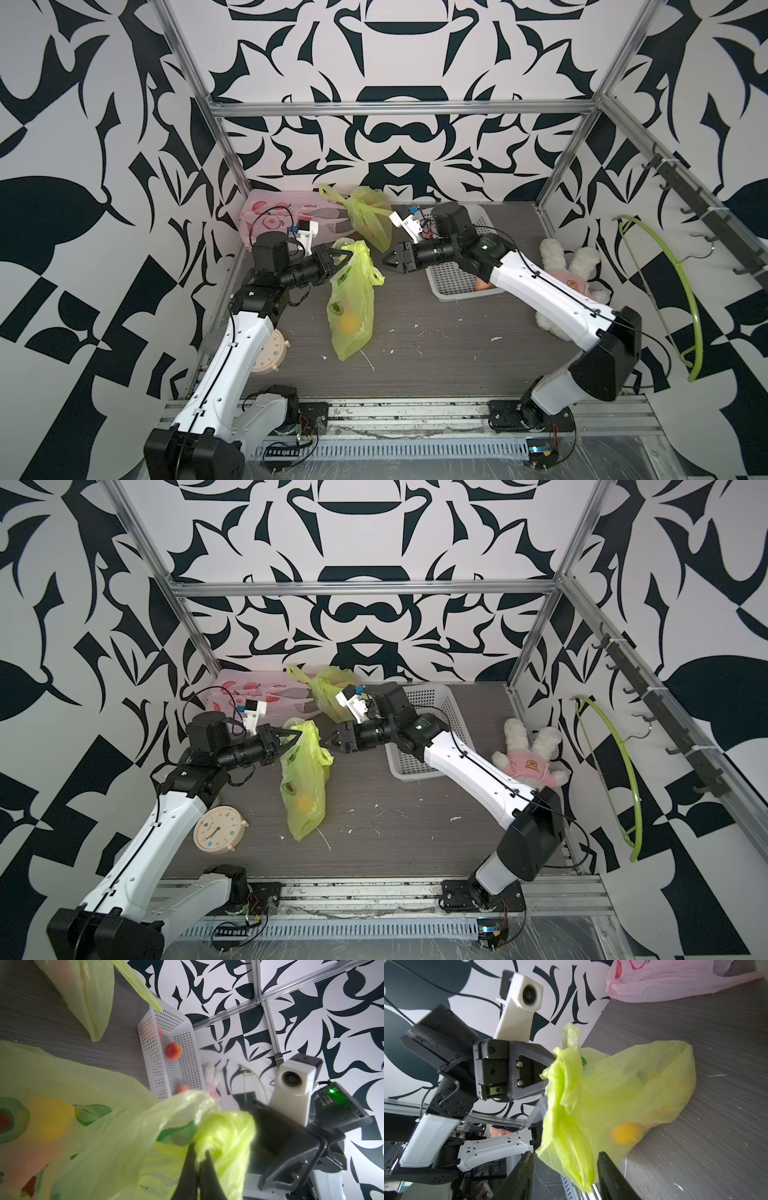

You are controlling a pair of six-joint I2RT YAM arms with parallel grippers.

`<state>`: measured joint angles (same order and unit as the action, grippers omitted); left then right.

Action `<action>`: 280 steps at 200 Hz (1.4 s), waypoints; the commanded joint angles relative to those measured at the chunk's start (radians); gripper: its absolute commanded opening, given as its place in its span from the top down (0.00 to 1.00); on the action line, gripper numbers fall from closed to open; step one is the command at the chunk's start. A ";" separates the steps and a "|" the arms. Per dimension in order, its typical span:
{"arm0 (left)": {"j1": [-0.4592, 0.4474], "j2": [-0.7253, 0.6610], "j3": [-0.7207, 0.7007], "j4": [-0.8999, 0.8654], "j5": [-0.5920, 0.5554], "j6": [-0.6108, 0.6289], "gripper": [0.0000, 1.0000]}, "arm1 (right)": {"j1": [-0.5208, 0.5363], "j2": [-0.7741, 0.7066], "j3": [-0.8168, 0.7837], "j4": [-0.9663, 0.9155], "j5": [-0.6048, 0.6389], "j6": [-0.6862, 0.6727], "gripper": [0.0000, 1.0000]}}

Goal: Place the peach into a plastic bag & tie a knot
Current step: Tie the plastic bag at the center of the board.

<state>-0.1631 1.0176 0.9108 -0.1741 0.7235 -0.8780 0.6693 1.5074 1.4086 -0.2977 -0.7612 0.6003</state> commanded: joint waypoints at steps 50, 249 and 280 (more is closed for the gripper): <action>-0.002 -0.016 -0.012 0.121 0.047 -0.079 1.00 | -0.010 -0.043 -0.153 0.331 -0.151 0.171 0.42; 0.173 -0.049 0.168 -0.174 0.161 0.092 1.00 | -0.232 -0.077 -0.229 0.056 -0.033 0.032 1.00; 0.369 -0.072 0.171 -0.081 0.286 0.011 1.00 | -0.327 -0.110 -0.292 0.043 -0.009 0.007 1.00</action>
<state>0.0616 0.9836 1.0477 -0.3157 0.9367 -0.8379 0.4126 1.4246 1.1603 -0.1501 -0.8539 0.6495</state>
